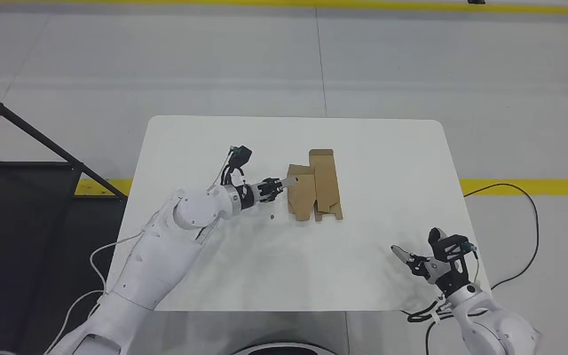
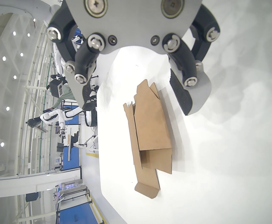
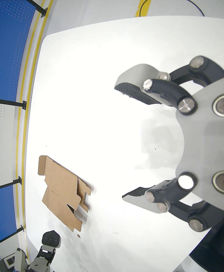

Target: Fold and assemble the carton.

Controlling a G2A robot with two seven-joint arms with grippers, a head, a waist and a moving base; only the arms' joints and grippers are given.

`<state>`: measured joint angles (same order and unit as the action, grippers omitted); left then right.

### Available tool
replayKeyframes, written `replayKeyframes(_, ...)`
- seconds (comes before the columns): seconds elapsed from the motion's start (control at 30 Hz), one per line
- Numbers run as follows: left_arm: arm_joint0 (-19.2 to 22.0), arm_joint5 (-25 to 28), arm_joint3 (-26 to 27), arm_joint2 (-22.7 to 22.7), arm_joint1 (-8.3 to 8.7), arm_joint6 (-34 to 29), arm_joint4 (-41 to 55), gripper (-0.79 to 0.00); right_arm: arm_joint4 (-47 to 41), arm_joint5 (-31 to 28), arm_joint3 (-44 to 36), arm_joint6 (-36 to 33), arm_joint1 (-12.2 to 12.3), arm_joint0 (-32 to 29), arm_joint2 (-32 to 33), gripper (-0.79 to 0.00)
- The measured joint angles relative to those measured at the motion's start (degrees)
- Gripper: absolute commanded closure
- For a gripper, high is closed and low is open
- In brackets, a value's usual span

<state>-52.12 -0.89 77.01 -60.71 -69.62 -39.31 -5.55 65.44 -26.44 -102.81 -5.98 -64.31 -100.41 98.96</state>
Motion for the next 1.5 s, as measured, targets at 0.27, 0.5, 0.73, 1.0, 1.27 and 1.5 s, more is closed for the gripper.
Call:
replayKeyframes(0.27, -0.53, 2.45, -2.10, -1.77, 0.06, 0.25, 3.41, -0.785, 0.00, 0.00, 0.00, 0.00, 0.00, 0.00, 0.00, -0.785)
replayKeyframes(0.5, 1.42, 7.30, -7.83, -0.56, -0.78, -0.74, 7.65, -0.742, 0.00, 0.00, 0.00, 0.00, 0.00, 0.00, 0.00, -0.785)
replayKeyframes(0.73, 4.68, 8.27, -12.84, 2.08, -2.04, -0.88, 9.37, -0.733, 0.00, 0.00, 0.00, 0.00, 0.00, 0.00, 0.00, -0.785)
replayKeyframes(1.0, 8.02, 8.38, -18.49, 5.39, -3.83, 0.33, 10.70, -0.662, 0.00, 0.00, 0.00, 0.00, 0.00, 0.00, 0.00, -0.785)
replayKeyframes(1.27, 10.98, 8.18, -23.31, 8.99, -5.87, 1.68, 10.73, -0.637, 0.00, 0.00, 0.00, 0.00, 0.00, 0.00, 0.00, -0.785)
replayKeyframes(1.5, 12.64, 9.00, -26.69, 10.84, -7.32, 2.27, 11.18, -0.385, 0.00, 0.00, 0.00, 0.00, 0.00, 0.00, 0.00, -0.785)
